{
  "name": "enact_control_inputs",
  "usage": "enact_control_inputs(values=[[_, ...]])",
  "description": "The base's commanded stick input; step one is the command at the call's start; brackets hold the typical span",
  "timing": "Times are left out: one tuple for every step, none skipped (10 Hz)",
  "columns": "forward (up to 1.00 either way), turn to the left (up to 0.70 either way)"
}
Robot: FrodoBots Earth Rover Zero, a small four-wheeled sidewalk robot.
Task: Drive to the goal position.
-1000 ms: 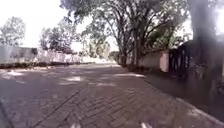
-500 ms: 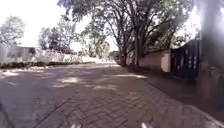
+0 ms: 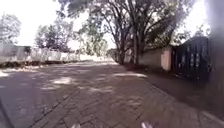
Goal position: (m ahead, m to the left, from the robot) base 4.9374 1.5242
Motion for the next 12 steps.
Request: enact_control_inputs(values=[[0.7, 0.0], [0.7, 0.0], [0.7, 0.0], [0.7, 0.0], [0.7, 0.0], [0.7, 0.0], [0.7, 0.0], [0.7, 0.0], [0.7, 0.0], [0.7, 0.0], [0.7, -0.06], [0.7, -0.12]])
